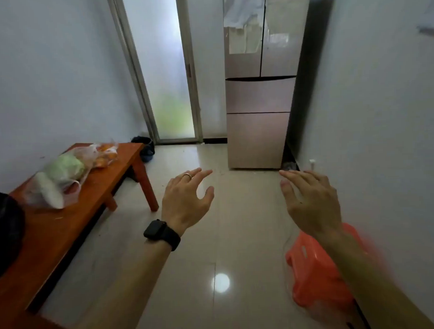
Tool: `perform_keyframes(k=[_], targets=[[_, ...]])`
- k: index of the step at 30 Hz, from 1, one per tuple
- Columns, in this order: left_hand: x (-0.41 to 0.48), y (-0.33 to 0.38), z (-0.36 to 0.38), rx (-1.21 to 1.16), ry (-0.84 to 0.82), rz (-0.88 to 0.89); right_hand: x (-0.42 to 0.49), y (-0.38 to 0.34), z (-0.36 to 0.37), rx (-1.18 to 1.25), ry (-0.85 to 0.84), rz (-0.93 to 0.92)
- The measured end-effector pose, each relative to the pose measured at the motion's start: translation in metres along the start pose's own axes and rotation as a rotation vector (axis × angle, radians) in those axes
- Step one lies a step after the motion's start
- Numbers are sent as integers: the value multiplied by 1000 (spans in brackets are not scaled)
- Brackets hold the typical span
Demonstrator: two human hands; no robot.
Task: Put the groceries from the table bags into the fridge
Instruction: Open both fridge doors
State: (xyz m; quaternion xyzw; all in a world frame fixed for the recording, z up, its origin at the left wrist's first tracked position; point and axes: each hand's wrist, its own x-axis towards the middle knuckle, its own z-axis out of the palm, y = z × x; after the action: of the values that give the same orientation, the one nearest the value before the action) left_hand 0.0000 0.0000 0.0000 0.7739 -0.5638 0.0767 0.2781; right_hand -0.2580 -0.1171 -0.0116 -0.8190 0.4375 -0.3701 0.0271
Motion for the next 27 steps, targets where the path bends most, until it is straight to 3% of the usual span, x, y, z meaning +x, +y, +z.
perform_keyframes(k=[13, 27], targets=[[219, -77, 109, 14, -155, 33, 170, 37, 127, -46, -20, 127], [463, -101, 239, -18, -154, 62, 379, 142, 255, 49, 18, 164]])
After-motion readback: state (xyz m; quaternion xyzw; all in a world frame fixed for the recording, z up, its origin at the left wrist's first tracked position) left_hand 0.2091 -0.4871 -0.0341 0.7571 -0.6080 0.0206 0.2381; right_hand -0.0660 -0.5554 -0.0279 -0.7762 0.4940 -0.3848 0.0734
